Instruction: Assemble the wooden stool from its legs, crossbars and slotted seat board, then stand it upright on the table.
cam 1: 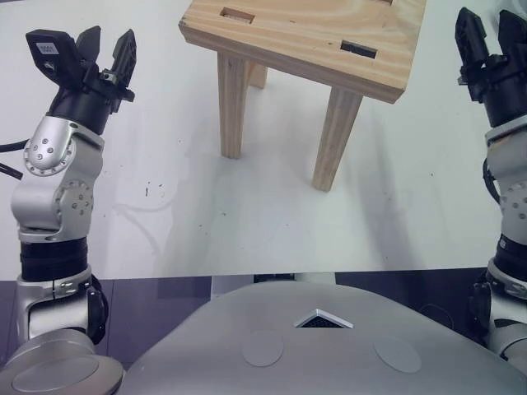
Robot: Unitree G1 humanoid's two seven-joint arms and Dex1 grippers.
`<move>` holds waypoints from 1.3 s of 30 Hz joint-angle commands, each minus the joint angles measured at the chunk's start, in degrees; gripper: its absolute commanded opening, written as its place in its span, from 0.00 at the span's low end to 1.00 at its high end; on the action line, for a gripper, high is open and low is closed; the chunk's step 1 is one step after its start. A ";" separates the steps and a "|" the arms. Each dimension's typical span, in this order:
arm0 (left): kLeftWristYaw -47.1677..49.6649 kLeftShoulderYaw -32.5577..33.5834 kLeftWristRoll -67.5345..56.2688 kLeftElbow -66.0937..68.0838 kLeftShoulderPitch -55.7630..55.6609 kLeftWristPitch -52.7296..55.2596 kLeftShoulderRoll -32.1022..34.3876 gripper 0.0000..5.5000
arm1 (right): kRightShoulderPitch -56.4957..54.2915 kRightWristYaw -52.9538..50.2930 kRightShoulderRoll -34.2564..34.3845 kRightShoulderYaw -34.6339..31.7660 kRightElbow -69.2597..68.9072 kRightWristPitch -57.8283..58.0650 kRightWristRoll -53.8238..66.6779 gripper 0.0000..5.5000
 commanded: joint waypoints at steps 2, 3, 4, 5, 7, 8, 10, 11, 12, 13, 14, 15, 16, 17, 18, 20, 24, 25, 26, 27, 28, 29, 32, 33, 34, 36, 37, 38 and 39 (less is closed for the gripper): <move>0.93 1.33 8.28 5.62 0.38 -7.06 -7.29 0.49 | -3.16 5.83 5.93 5.07 19.33 -17.23 -15.76 0.61; 0.37 1.33 8.94 5.99 1.04 -7.52 -8.20 0.49 | -4.57 6.01 6.88 4.57 21.91 -18.86 -16.89 0.61; -0.25 1.35 9.57 6.28 1.46 -7.82 -8.68 0.49 | -5.37 6.26 7.59 4.15 23.58 -20.15 -17.83 0.61; -0.99 1.54 10.20 6.65 1.65 -7.99 -8.96 0.49 | -5.71 6.01 8.36 3.69 24.94 -21.35 -18.85 0.61; -2.16 2.31 10.87 7.21 1.23 -7.69 -9.34 0.49 | -6.11 5.12 9.71 2.84 27.84 -22.46 -20.60 0.61; -2.57 2.70 11.01 7.44 0.76 -7.41 -9.54 0.49 | -6.36 4.66 10.29 2.44 29.30 -22.53 -21.37 0.61; -3.13 3.18 11.37 7.93 -0.10 -6.81 -10.13 0.49 | -7.13 4.02 10.85 2.15 31.25 -23.32 -23.74 0.61; -3.50 3.23 11.60 8.16 -0.33 -6.63 -10.37 0.49 | -7.39 3.86 11.04 2.05 31.48 -23.93 -24.71 0.61; -4.02 3.15 11.98 8.37 -0.56 -6.47 -10.39 0.49 | -7.81 3.86 11.27 1.58 31.87 -24.42 -25.15 0.61; -4.41 3.15 12.28 8.46 -0.73 -6.33 -10.43 0.49 | -8.21 3.99 11.42 1.20 32.32 -24.84 -25.40 0.61; -4.82 3.25 12.54 8.66 -1.03 -6.27 -10.39 0.49 | -8.47 4.26 11.61 0.81 32.67 -25.27 -25.67 0.61; -5.14 3.39 12.78 8.79 -1.24 -6.23 -10.44 0.49 | -8.65 4.51 11.77 0.52 32.94 -25.59 -25.94 0.61; -5.34 3.63 13.05 8.91 -1.36 -6.25 -10.58 0.49 | -8.80 4.80 11.90 0.32 33.19 -25.89 -26.24 0.61; -5.44 3.86 13.25 9.00 -1.40 -6.27 -10.77 0.49 | -8.97 5.06 11.98 0.21 33.44 -26.11 -26.46 0.61; -5.48 3.99 13.45 9.19 -1.40 -6.36 -11.03 0.49 | -9.22 5.36 11.99 0.22 33.87 -26.31 -26.64 0.61; -5.72 3.99 13.98 9.34 -1.13 -6.43 -11.56 0.49 | -9.63 5.84 12.11 0.42 34.85 -26.77 -27.10 0.61; -5.77 5.05 14.60 10.16 -1.41 -6.35 -11.80 0.49 | -9.77 6.10 12.95 0.80 35.71 -27.19 -28.78 0.61; -5.82 5.34 14.76 10.38 -1.69 -6.25 -11.84 0.49 | -9.82 5.84 13.10 0.85 36.09 -27.38 -29.43 0.61; -5.85 5.45 15.07 10.48 -1.87 -6.23 -11.89 0.49 | -9.96 5.62 13.20 0.92 36.60 -27.70 -30.00 0.61; -5.87 5.50 15.39 10.55 -2.00 -6.25 -11.97 0.49 | -10.19 5.47 13.21 0.92 37.19 -28.08 -30.52 0.61; -5.98 5.63 15.58 10.61 -2.11 -6.24 -11.99 0.49 | -10.33 5.39 13.31 0.87 37.43 -28.29 -30.95 0.61; -5.96 5.72 15.81 10.64 -2.16 -6.30 -12.09 0.49 | -10.54 5.58 13.25 0.71 37.75 -28.70 -31.13 0.61; -5.85 6.08 16.30 10.67 -2.00 -6.58 -12.47 0.49 | -11.40 6.26 12.43 0.50 38.29 -29.82 -31.69 0.61; -5.85 6.16 16.41 10.71 -1.97 -6.62 -12.57 0.49 | -11.51 6.49 12.22 0.42 38.21 -30.02 -31.91 0.61; -5.79 6.23 16.59 10.74 -1.94 -6.63 -12.62 0.49 | -11.66 6.77 12.13 0.28 38.28 -30.19 -31.97 0.61; -5.89 6.20 16.84 10.48 -1.81 -6.53 -12.72 0.49 | -11.44 7.30 12.03 -0.34 38.04 -30.26 -31.65 0.61; -6.02 6.32 16.94 10.45 -1.69 -6.55 -12.68 0.49 | -11.37 7.58 12.09 -0.47 38.06 -30.33 -31.54 0.61; -6.18 6.48 17.02 10.38 -1.52 -6.53 -12.69 0.49 | -11.12 7.84 12.17 -0.63 37.95 -30.30 -31.41 0.61; -6.31 6.60 17.12 10.29 -1.38 -6.49 -12.72 0.49 | -10.88 8.01 12.25 -0.81 37.86 -30.31 -31.39 0.61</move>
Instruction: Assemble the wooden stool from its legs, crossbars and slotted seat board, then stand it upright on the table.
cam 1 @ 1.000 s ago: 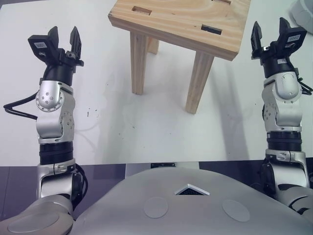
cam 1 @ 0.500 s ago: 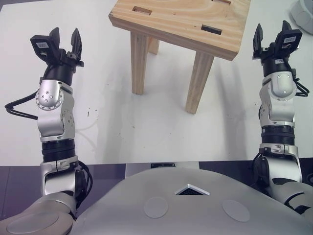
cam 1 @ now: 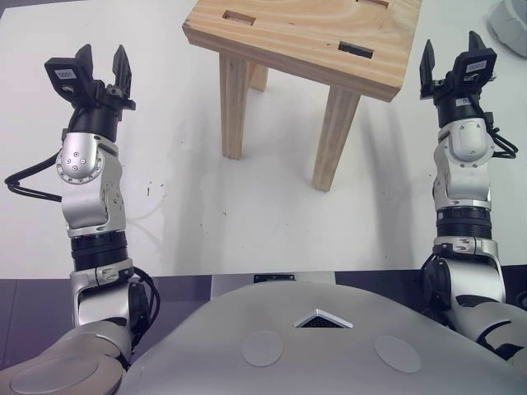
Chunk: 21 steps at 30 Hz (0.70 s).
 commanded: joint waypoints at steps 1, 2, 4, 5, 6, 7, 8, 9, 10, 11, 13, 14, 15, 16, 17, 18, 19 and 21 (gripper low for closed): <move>-0.82 0.63 0.78 0.23 0.08 0.74 -0.16 0.49 | 0.00 1.14 -0.33 -1.16 0.05 -0.20 0.52 0.61; -0.96 0.73 0.83 0.23 0.02 0.87 -0.14 0.49 | 0.02 1.15 -0.22 -1.33 0.13 -0.16 0.48 0.61; -1.08 0.79 1.04 0.19 -0.28 1.15 -0.25 0.49 | -0.22 1.49 -0.08 -1.63 0.30 -0.31 0.47 0.61; -1.11 0.78 1.14 0.29 -0.51 1.23 -0.29 0.49 | -0.45 1.83 0.12 -1.79 0.31 -0.48 0.80 0.61; -1.10 0.65 1.29 0.16 -0.62 1.34 -0.38 0.49 | -0.65 2.27 0.22 -2.05 0.33 -0.66 1.24 0.61; -1.11 0.58 1.41 0.06 -0.68 1.42 -0.46 0.49 | -0.77 2.57 0.30 -2.24 0.34 -0.77 1.54 0.61; -1.15 0.60 1.61 0.05 -0.47 1.23 -0.50 0.49 | -0.88 2.67 0.20 -2.18 0.32 -1.08 1.30 0.61; -1.16 0.69 1.84 0.13 -0.25 1.01 -0.47 0.49 | -0.94 2.65 0.07 -2.17 0.27 -1.30 1.04 0.61; -1.19 0.95 1.86 0.26 -0.18 0.92 -0.40 0.49 | -1.05 2.58 0.00 -2.26 0.18 -1.35 0.96 0.61; -1.08 1.05 1.97 0.37 -0.42 0.90 -0.40 0.49 | -1.12 2.59 -0.19 -2.47 0.20 -1.38 1.00 0.61; -0.78 0.93 2.12 0.54 -1.24 1.07 -0.65 0.49 | -1.14 2.61 -0.41 -3.15 0.52 -1.22 1.50 0.61; -0.58 0.81 2.25 0.35 -1.41 1.22 -0.77 0.49 | -1.11 2.74 -0.36 -3.35 0.53 -0.95 1.73 0.61; -0.46 0.76 2.32 0.20 -1.46 1.32 -0.85 0.49 | -1.10 2.87 -0.26 -3.49 0.50 -0.74 1.84 0.61; -0.39 0.75 2.37 0.10 -1.45 1.38 -0.88 0.49 | -1.10 2.97 -0.17 -3.57 0.45 -0.62 1.87 0.61; -0.06 1.01 2.17 -0.81 -0.46 1.51 -1.27 0.49 | -1.08 3.39 -0.14 -3.17 0.22 -0.57 1.77 0.61; -0.07 0.86 2.62 -1.31 1.08 1.10 -1.42 0.49 | -1.04 4.14 -0.16 -3.22 -0.01 -0.09 2.45 0.61; -0.09 0.76 2.96 -1.40 1.91 0.75 -1.51 0.49 | -1.05 4.81 -0.15 -3.44 -0.15 0.47 3.22 0.61; 0.08 0.98 3.20 -1.23 1.72 0.90 -1.55 0.49 | -1.55 5.79 -0.23 -4.30 0.35 1.53 4.61 0.61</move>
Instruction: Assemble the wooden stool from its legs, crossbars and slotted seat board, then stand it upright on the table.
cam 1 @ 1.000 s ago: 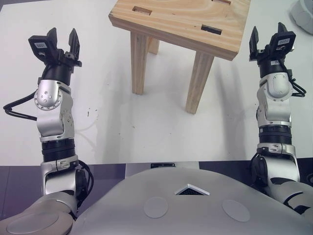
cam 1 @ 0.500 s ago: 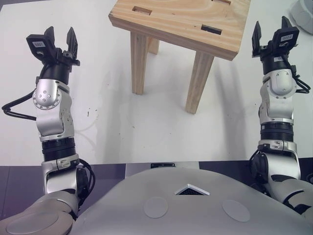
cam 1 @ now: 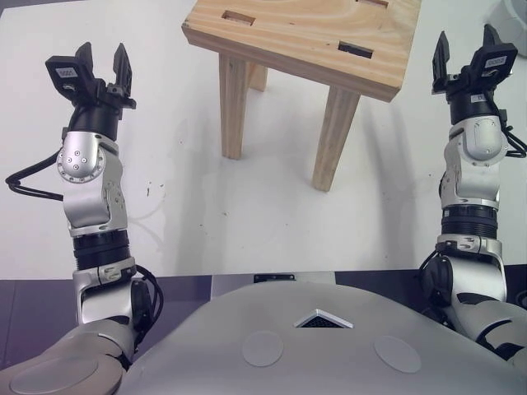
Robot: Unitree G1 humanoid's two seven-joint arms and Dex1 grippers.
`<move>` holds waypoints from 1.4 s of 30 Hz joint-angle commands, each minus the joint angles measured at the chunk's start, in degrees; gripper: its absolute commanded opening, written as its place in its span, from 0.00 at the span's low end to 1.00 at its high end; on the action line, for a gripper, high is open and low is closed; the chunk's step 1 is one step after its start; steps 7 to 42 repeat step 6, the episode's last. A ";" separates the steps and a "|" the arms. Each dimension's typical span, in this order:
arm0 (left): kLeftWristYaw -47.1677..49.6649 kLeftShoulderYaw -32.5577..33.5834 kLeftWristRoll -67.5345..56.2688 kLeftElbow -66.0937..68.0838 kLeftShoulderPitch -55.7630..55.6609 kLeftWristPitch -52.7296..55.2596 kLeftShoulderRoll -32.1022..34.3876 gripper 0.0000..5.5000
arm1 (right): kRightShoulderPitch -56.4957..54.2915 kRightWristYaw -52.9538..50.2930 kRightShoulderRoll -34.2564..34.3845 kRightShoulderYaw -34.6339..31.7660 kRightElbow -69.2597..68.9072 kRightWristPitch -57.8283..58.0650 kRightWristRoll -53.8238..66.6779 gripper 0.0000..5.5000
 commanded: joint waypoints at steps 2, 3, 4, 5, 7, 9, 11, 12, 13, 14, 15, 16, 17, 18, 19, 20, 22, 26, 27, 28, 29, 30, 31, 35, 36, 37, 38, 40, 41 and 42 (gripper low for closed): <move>0.68 0.83 0.92 -0.68 -0.05 1.09 -0.55 0.49 | -1.48 2.55 -0.23 -1.28 0.12 2.89 3.19 0.61; 0.82 0.92 0.69 -1.37 0.80 1.05 -1.17 0.49 | -1.10 3.38 -0.04 -1.06 -0.25 3.08 3.73 0.61; 0.90 0.92 0.65 -1.70 1.61 1.08 -1.60 0.49 | -1.07 4.01 0.20 -1.05 -0.25 3.27 4.25 0.61; 0.86 0.89 0.72 -1.71 1.99 1.11 -1.80 0.49 | -1.28 4.38 0.36 -1.21 -0.04 3.39 4.71 0.61; 0.69 0.94 0.82 -1.42 1.63 1.28 -1.72 0.49 | -1.73 4.48 0.40 -1.37 0.34 3.45 4.99 0.61; 0.69 0.94 0.82 -1.42 1.63 1.28 -1.72 0.49 | -1.73 4.48 0.40 -1.37 0.34 3.45 4.99 0.61; 0.69 0.94 0.82 -1.42 1.63 1.28 -1.72 0.49 | -1.73 4.48 0.40 -1.37 0.34 3.45 4.99 0.61; 0.69 0.94 0.82 -1.42 1.63 1.28 -1.72 0.49 | -1.73 4.48 0.40 -1.37 0.34 3.45 4.99 0.61; 0.69 0.94 0.82 -1.42 1.63 1.28 -1.72 0.49 | -1.73 4.48 0.40 -1.37 0.34 3.45 4.99 0.61; 0.69 0.94 0.82 -1.42 1.63 1.28 -1.72 0.49 | -1.73 4.48 0.40 -1.37 0.34 3.45 4.99 0.61; 0.69 0.94 0.82 -1.42 1.63 1.28 -1.72 0.49 | -1.73 4.48 0.40 -1.37 0.34 3.45 4.99 0.61; 0.69 0.94 0.82 -1.42 1.63 1.28 -1.72 0.49 | -1.73 4.48 0.40 -1.37 0.34 3.45 4.99 0.61; 0.69 0.94 0.82 -1.42 1.63 1.28 -1.72 0.49 | -1.73 4.48 0.40 -1.37 0.34 3.45 4.99 0.61; 0.69 0.94 0.82 -1.42 1.63 1.28 -1.72 0.49 | -1.73 4.48 0.40 -1.37 0.34 3.45 4.99 0.61; 0.69 0.94 0.82 -1.42 1.63 1.28 -1.72 0.49 | -1.73 4.48 0.40 -1.37 0.34 3.45 4.99 0.61; 0.69 0.94 0.82 -1.42 1.63 1.28 -1.72 0.49 | -1.73 4.48 0.40 -1.37 0.34 3.45 4.99 0.61; 0.69 0.94 0.82 -1.42 1.63 1.28 -1.72 0.49 | -1.73 4.48 0.40 -1.37 0.34 3.45 4.99 0.61; 0.69 0.94 0.82 -1.42 1.63 1.28 -1.72 0.49 | -1.73 4.48 0.40 -1.37 0.34 3.45 4.99 0.61; 0.69 0.94 0.82 -1.42 1.63 1.28 -1.72 0.49 | -1.73 4.48 0.40 -1.37 0.34 3.45 4.99 0.61; 0.69 0.94 0.82 -1.42 1.63 1.28 -1.72 0.49 | -1.73 4.48 0.40 -1.37 0.34 3.45 4.99 0.61; 0.69 0.94 0.82 -1.42 1.63 1.28 -1.72 0.49 | -1.73 4.48 0.40 -1.37 0.34 3.45 4.99 0.61; 0.69 0.94 0.82 -1.42 1.63 1.28 -1.72 0.49 | -1.73 4.48 0.40 -1.37 0.34 3.45 4.99 0.61; 0.69 0.94 0.82 -1.42 1.63 1.28 -1.72 0.49 | -1.73 4.48 0.40 -1.37 0.34 3.45 4.99 0.61; 0.69 0.94 0.82 -1.42 1.63 1.28 -1.72 0.49 | -1.73 4.48 0.40 -1.37 0.34 3.45 4.99 0.61; 0.69 0.94 0.82 -1.42 1.63 1.28 -1.72 0.49 | -1.73 4.48 0.40 -1.37 0.34 3.45 4.99 0.61; 0.69 0.94 0.82 -1.42 1.63 1.28 -1.72 0.49 | -1.73 4.48 0.40 -1.37 0.34 3.45 4.99 0.61; 0.69 0.94 0.82 -1.42 1.63 1.28 -1.72 0.49 | -1.73 4.48 0.40 -1.37 0.34 3.45 4.99 0.61; 0.69 0.94 0.82 -1.42 1.63 1.28 -1.72 0.49 | -1.73 4.48 0.40 -1.37 0.34 3.45 4.99 0.61; 0.69 0.94 0.82 -1.42 1.63 1.28 -1.72 0.49 | -1.73 4.48 0.40 -1.37 0.34 3.45 4.99 0.61; 0.69 0.94 0.82 -1.42 1.63 1.28 -1.72 0.49 | -1.73 4.48 0.40 -1.37 0.34 3.45 4.99 0.61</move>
